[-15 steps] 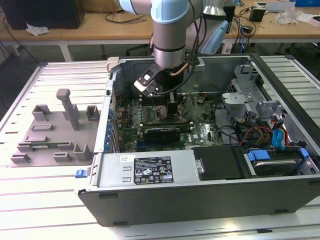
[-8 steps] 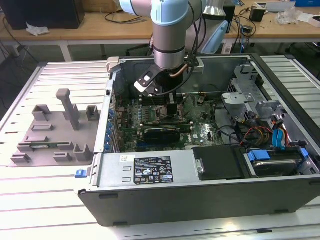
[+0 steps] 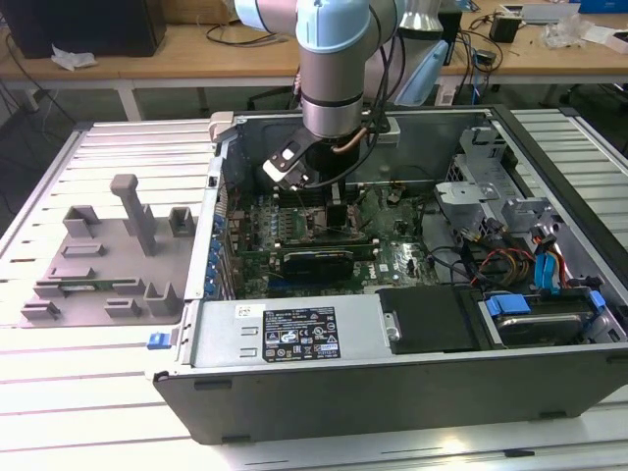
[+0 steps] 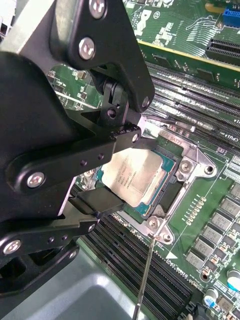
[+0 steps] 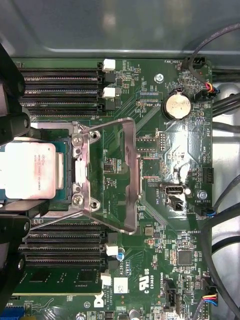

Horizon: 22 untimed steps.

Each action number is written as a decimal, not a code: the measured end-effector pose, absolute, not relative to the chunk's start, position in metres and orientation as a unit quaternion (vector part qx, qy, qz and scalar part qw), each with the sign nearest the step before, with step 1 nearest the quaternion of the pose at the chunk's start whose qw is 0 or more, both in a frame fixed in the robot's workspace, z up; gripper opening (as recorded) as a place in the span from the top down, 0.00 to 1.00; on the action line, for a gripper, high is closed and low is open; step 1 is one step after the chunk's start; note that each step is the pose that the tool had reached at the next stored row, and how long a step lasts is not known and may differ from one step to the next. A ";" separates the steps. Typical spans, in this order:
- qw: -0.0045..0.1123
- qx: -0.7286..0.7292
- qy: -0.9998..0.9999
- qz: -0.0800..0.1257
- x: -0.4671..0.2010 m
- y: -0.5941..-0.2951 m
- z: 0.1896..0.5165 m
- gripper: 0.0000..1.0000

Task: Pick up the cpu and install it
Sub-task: 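Place the cpu into insertion slot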

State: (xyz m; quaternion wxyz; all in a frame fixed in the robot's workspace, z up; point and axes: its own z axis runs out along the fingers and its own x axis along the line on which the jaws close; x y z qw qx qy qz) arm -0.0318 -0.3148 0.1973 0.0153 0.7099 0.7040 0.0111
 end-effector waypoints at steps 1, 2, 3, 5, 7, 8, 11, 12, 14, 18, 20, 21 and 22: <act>0.015 0.710 0.704 0.011 -0.032 -0.315 0.197 0.45; 0.015 0.710 0.704 0.011 -0.032 -0.315 0.197 0.45; 0.015 0.710 0.704 0.011 -0.032 -0.315 0.197 0.45; 0.015 0.710 0.704 0.011 -0.032 -0.315 0.197 0.45; 0.015 0.710 0.704 0.011 -0.032 -0.315 0.197 0.45; 0.015 0.710 0.704 0.011 -0.032 -0.315 0.197 0.38; 0.015 0.706 0.708 0.011 -0.031 -0.315 0.201 0.47; 0.015 0.706 0.708 0.011 -0.031 -0.315 0.201 0.47; 0.015 0.706 0.708 0.011 -0.031 -0.315 0.200 0.47; 0.015 0.706 0.708 0.011 -0.031 -0.315 0.199 0.47; 0.015 0.706 0.708 0.012 -0.031 -0.315 0.198 0.47; 0.015 0.706 0.708 0.011 -0.031 -0.315 0.199 0.40; 0.015 0.706 0.708 0.011 -0.031 -0.315 0.199 0.40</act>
